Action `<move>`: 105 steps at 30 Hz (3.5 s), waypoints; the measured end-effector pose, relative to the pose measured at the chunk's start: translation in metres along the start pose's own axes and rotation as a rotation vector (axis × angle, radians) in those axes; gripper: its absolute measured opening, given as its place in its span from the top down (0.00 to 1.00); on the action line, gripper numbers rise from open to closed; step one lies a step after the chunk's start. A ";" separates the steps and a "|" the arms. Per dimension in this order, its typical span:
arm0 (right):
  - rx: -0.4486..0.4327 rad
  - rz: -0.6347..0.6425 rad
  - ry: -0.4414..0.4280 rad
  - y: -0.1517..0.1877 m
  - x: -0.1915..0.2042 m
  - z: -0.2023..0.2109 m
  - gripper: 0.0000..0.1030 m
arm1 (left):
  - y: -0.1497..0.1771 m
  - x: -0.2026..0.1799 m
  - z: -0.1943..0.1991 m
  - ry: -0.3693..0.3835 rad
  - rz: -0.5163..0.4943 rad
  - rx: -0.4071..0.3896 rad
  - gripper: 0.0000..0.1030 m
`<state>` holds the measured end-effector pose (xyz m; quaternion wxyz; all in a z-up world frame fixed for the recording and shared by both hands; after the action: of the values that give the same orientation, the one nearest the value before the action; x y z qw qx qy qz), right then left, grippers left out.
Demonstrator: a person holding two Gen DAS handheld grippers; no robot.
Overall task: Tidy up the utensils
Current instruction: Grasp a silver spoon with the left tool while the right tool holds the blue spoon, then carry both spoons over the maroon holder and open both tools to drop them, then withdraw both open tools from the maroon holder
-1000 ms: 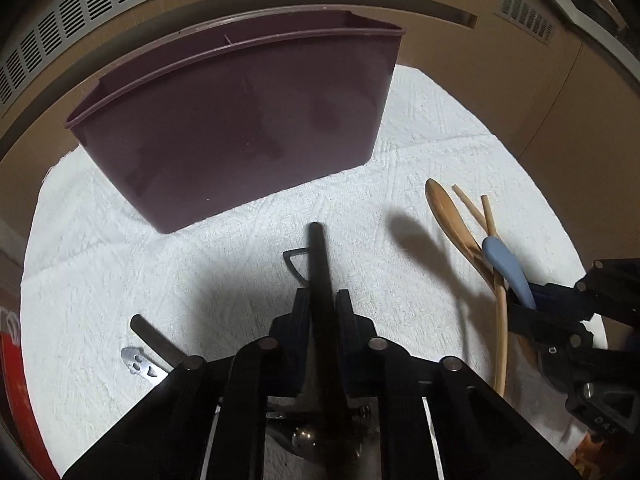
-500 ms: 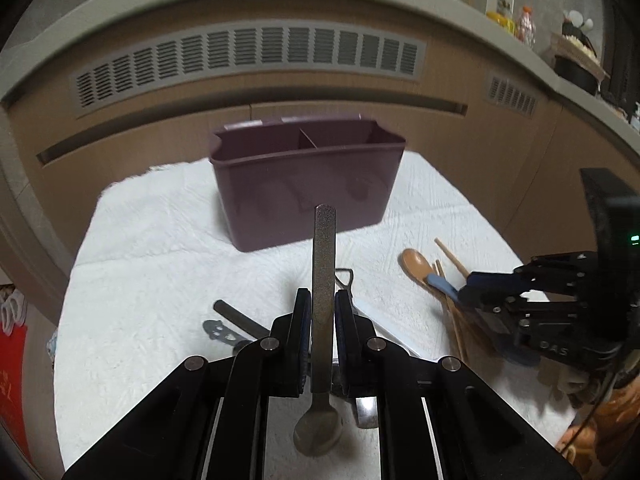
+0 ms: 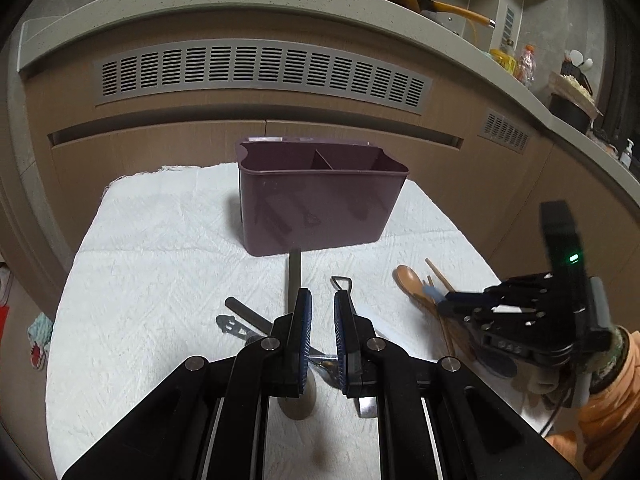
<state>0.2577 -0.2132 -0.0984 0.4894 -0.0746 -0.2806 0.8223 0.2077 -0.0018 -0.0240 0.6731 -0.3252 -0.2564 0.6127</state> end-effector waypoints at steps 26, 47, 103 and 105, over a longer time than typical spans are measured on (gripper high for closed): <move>-0.200 0.006 -0.068 -0.005 0.019 0.055 0.88 | -0.016 -0.026 -0.140 -0.114 -0.221 0.444 0.76; -0.541 0.118 -0.010 -0.058 0.072 0.185 0.89 | -0.098 -0.023 0.131 -0.083 0.036 -0.585 0.88; -0.090 0.034 0.060 -0.013 -0.016 -0.006 0.41 | 0.005 0.007 -0.028 -0.113 -0.071 0.062 0.17; -0.078 0.036 0.062 -0.013 -0.016 -0.011 0.41 | 0.008 0.007 -0.033 -0.104 -0.062 0.086 0.17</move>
<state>0.2803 -0.2172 -0.1028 0.4798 -0.1240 -0.2959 0.8166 0.2277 0.0012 -0.0519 0.6908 -0.2556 -0.2745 0.6181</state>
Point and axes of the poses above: each gripper's, at about its wrist camera, not at the fingertips, and z roughly against the way its jaws point, x to its left, y to its underside, the point moved 2 cm from there along -z, roughly the way its jaws point, and after that the axes turned 12 degrees about -y, right-handed, at the moved point
